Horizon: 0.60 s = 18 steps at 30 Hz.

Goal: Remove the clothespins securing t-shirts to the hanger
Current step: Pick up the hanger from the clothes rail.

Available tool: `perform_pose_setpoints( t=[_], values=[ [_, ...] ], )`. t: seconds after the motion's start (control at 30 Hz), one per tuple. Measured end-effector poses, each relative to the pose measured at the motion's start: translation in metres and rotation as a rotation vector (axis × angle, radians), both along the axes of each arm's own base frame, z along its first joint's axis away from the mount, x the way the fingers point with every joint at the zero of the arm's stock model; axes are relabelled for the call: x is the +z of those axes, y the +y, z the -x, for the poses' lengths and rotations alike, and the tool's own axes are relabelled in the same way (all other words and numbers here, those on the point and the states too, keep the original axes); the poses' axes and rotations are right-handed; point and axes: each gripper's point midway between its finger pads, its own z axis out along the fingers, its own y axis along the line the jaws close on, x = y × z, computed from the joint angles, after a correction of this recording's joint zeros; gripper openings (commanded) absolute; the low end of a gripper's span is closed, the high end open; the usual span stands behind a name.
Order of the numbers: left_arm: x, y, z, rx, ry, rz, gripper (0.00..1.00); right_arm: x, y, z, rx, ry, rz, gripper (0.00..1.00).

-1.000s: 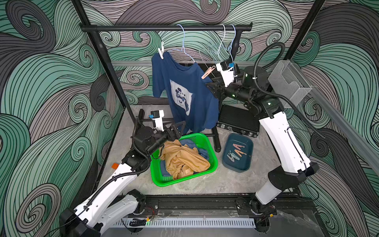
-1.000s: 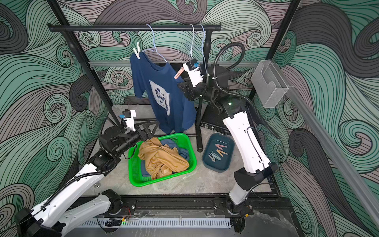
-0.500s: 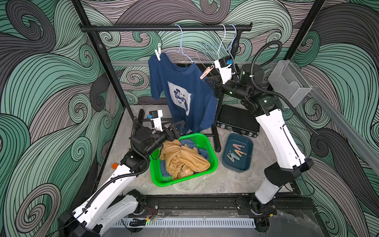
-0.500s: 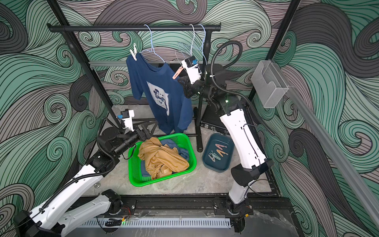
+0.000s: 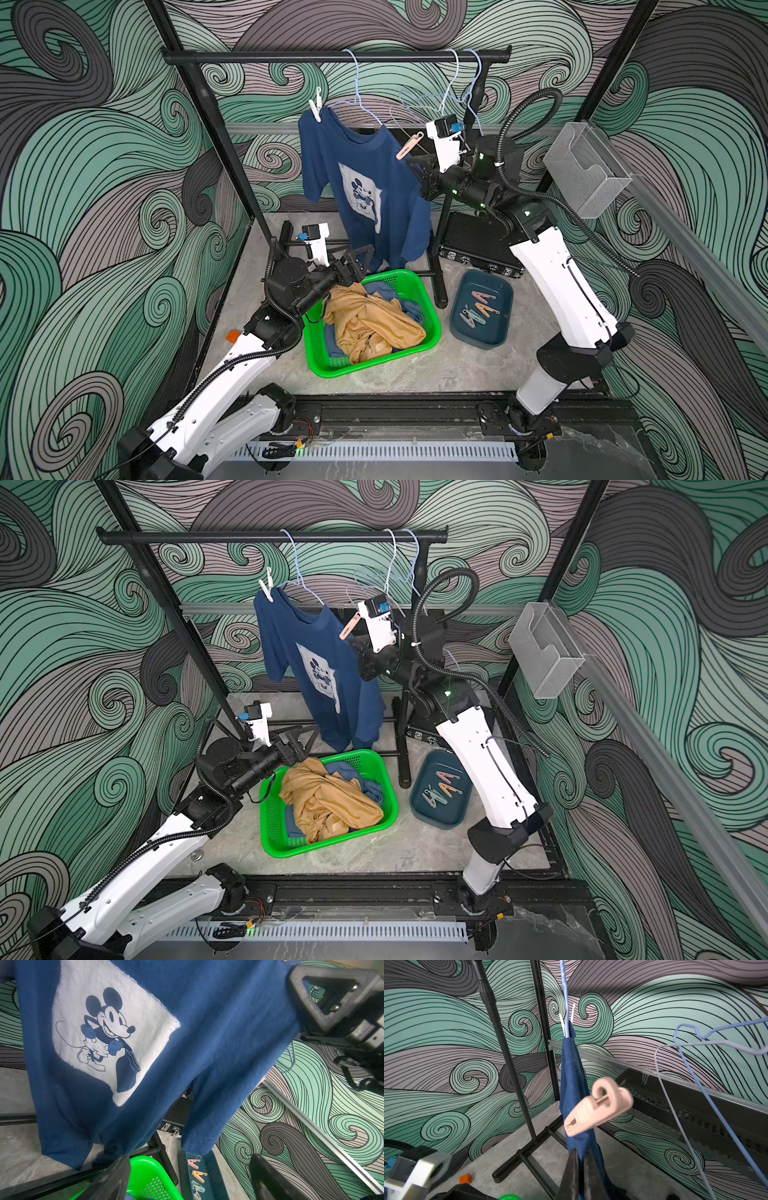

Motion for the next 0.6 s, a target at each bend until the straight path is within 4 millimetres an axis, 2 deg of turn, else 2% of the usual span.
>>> perform_pose_setpoints(
  t=[0.4,0.47,0.6],
  values=[
    [0.000,0.000,0.000,0.000,0.000,-0.001,0.89,0.047,-0.025,0.016,-0.074,-0.074,-0.133,0.00],
    [-0.001,0.000,0.000,0.000,0.002,-0.002,0.89,0.049,-0.029,0.022,-0.074,-0.078,-0.136,0.00],
    [-0.003,0.001,0.000,0.003,0.007,-0.010,0.89,0.039,-0.039,0.037,-0.074,-0.060,-0.122,0.00]
  ],
)
